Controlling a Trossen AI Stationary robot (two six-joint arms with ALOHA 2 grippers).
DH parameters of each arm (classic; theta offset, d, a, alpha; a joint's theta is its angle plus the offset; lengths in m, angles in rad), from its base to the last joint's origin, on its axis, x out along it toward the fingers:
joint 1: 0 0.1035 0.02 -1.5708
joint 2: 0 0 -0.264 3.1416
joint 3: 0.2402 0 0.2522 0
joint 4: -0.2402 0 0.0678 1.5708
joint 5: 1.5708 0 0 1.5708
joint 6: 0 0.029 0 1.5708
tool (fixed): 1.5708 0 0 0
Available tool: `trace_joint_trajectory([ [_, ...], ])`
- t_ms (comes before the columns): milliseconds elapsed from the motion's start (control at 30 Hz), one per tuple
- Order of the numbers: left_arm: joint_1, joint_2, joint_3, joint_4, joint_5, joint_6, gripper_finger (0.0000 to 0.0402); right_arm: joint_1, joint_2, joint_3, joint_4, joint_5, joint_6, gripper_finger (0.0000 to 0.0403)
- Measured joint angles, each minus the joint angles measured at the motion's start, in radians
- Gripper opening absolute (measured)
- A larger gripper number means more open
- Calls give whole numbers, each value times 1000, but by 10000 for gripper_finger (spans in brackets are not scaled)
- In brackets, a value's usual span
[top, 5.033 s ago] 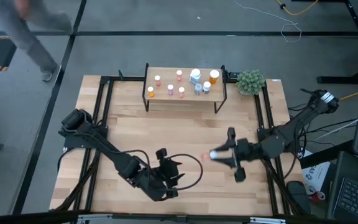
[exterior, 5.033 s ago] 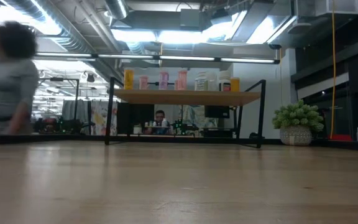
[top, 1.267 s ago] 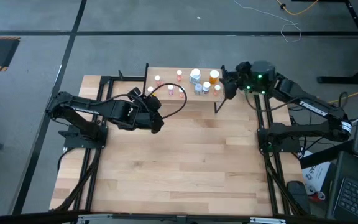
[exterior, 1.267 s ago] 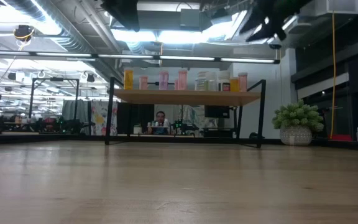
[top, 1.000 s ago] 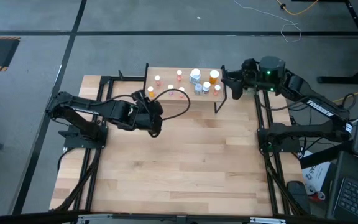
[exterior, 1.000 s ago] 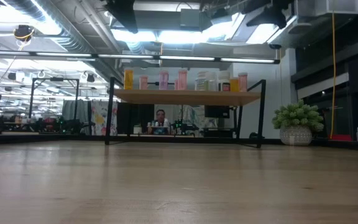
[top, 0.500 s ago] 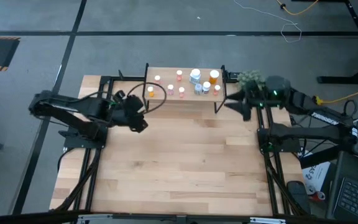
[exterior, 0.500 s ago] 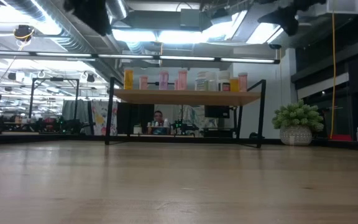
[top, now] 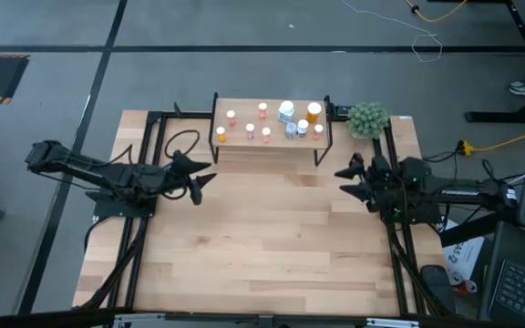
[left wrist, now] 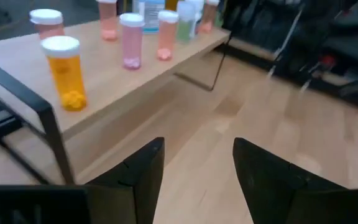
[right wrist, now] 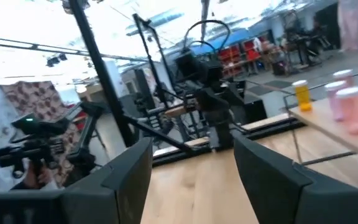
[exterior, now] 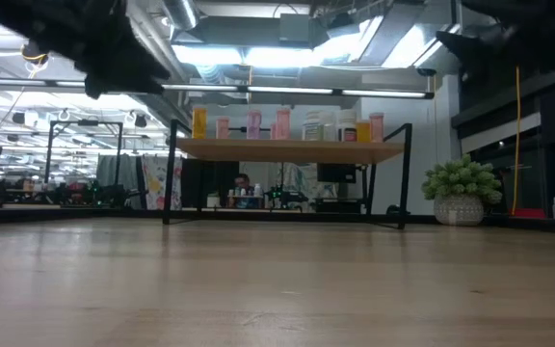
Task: Pick and place medicine bottles onto shelf by color
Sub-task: Return to Home Position
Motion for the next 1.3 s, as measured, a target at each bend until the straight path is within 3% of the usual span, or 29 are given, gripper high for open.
trace_joint_trajectory([
  [200,-19,-67,-213,252,10,32,186,51,-15,-146,157,26,-1,229],
  [367,-19,-133,-335,395,26,97,186,71,-10,-147,153,104,-36,229],
  [467,-19,-200,-371,461,105,193,186,72,-11,-147,154,95,-67,229],
  [667,-19,-378,-430,464,240,286,186,72,-11,-146,131,53,-83,229],
  [933,14,-553,-431,252,258,259,186,72,-10,-146,51,53,-121,229],
  [1133,23,-586,-431,232,274,284,186,71,-13,-145,19,53,-166,229],
  [1300,23,-586,-431,232,274,265,186,71,-27,-145,-70,29,-113,229],
])
